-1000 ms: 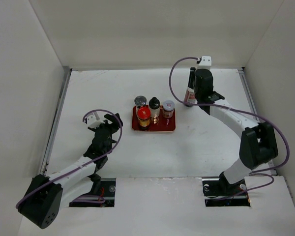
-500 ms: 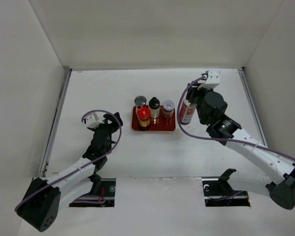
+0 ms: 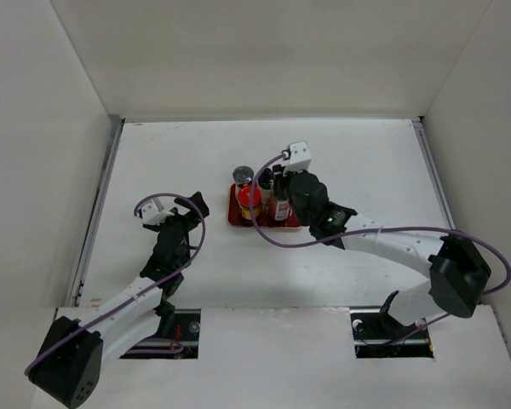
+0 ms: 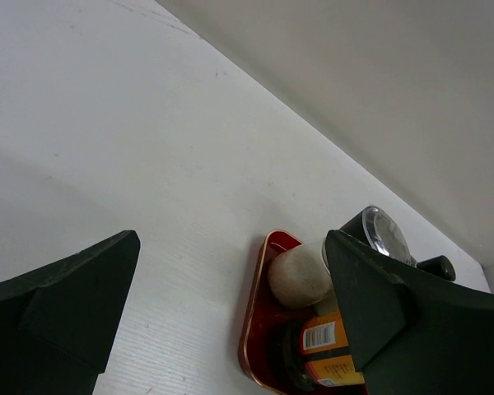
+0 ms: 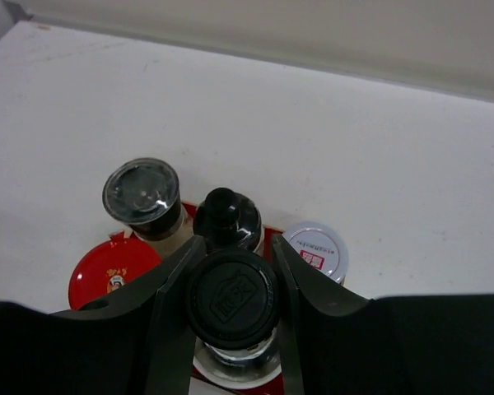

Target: Organize the condiment bottles

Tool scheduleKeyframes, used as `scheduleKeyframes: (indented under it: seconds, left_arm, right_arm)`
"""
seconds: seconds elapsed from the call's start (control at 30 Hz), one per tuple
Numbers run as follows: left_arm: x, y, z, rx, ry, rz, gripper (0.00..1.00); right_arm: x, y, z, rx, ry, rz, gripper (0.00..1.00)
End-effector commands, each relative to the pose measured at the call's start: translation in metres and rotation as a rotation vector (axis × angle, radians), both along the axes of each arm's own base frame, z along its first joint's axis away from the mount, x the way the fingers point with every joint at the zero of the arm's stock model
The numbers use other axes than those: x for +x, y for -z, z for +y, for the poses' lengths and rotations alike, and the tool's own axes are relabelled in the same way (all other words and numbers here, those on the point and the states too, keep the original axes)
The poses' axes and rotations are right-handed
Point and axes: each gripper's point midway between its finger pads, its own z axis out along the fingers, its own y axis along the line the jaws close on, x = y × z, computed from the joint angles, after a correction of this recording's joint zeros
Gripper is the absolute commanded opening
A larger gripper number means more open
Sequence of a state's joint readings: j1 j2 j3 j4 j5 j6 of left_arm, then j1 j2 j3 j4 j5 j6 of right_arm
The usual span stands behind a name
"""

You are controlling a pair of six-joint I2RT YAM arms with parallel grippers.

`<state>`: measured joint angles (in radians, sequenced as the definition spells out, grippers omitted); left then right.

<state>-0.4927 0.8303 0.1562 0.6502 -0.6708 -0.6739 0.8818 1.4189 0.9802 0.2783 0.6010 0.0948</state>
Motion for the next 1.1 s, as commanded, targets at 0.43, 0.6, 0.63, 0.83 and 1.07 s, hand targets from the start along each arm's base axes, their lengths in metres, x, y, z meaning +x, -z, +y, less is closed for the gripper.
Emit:
scheduleKeyframes:
  seconds: [0.43,0.6,0.63,0.83,1.07]
  left_arm:
    - [0.004,-0.004,0.000,-0.016,-0.007,-0.016,1.00]
    - [0.004,-0.004,0.001,-0.020,-0.010,-0.018,1.00]
    - [0.004,-0.006,-0.001,-0.021,-0.004,-0.020,1.00]
    - [0.009,-0.007,-0.010,-0.022,0.042,-0.012,1.00]
    - [0.023,0.014,-0.016,0.010,0.053,0.105,1.00]
  right_arm:
    - [0.013,-0.042,0.018,0.167,0.024,-0.144,0.65]
    - [0.006,-0.050,0.009,0.182,0.029,-0.151,0.92]
    - [0.003,-0.055,0.007,0.189,0.027,-0.158,0.96]
    - [-0.021,-0.089,-0.035,0.283,0.087,-0.209,1.00]
    - [-0.044,-0.051,-0.130,0.465,0.320,-0.206,1.00]
